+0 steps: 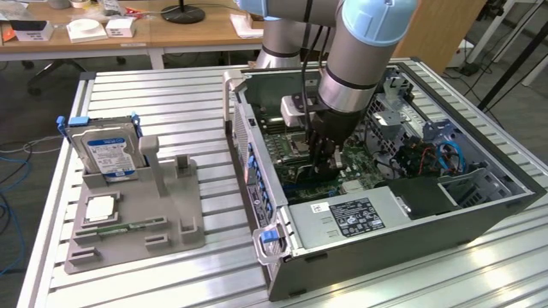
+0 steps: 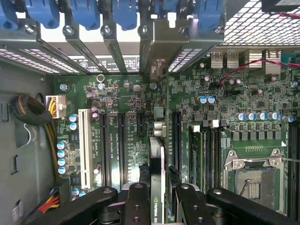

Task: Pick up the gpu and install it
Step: 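Insert the gpu into the slot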

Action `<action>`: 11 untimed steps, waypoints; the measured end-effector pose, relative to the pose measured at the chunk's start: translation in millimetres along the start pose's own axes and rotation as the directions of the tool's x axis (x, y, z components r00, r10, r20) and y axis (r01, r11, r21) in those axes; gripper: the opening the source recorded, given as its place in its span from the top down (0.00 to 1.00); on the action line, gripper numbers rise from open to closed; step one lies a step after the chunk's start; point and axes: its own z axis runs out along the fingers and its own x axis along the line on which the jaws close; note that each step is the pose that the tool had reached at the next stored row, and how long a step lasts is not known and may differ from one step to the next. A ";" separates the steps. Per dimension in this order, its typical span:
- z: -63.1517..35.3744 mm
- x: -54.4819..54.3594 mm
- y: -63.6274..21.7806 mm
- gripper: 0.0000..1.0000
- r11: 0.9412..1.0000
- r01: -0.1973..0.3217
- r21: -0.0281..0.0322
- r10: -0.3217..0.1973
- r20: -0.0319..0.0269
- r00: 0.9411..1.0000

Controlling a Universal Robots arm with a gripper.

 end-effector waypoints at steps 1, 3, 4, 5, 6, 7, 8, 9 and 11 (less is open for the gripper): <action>0.1 0.0 0.0 0.74 1.000 0.000 0.000 0.000 0.000 1.000; 0.3 -0.1 0.0 0.74 1.000 0.000 0.000 0.000 0.000 1.000; 0.3 -0.1 0.0 0.74 1.000 0.000 0.000 0.000 0.000 1.000; 0.3 -0.1 0.0 0.74 1.000 0.000 0.000 0.000 0.000 1.000; 0.3 -0.1 0.0 0.74 1.000 0.000 0.000 0.000 0.000 1.000; 0.3 -0.1 0.0 0.74 1.000 0.000 0.000 0.000 0.000 1.000; 0.3 -0.1 0.0 0.74 1.000 0.000 0.000 0.000 0.000 1.000; 0.3 -0.1 0.0 0.74 1.000 0.000 0.000 0.000 0.000 1.000; 0.3 -0.1 0.0 0.74 1.000 0.000 0.000 0.000 0.000 1.000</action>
